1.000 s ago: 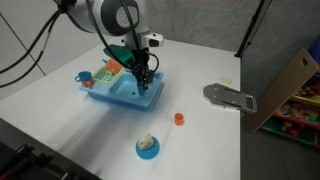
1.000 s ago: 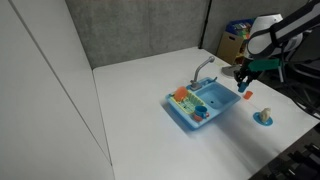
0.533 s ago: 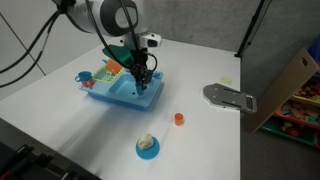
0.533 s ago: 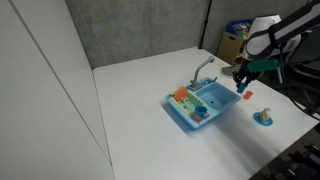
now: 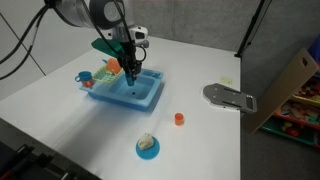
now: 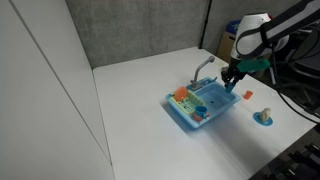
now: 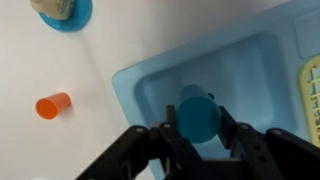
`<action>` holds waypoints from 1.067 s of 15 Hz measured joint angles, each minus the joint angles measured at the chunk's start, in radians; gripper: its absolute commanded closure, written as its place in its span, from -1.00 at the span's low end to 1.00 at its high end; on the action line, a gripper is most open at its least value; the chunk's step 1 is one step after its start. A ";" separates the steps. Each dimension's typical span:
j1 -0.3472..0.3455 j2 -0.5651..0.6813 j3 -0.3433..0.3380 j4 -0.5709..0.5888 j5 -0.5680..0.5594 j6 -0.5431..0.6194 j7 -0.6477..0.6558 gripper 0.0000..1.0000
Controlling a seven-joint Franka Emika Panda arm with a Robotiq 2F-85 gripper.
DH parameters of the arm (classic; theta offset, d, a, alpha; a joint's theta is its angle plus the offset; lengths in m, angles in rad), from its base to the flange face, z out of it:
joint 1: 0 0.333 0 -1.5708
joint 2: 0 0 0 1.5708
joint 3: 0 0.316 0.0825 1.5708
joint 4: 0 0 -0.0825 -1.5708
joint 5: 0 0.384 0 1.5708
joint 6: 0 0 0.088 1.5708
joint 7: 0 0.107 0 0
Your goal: Put the blue cup in the sink.
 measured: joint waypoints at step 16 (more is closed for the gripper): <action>-0.003 0.146 0.049 0.064 0.000 0.164 -0.247 0.65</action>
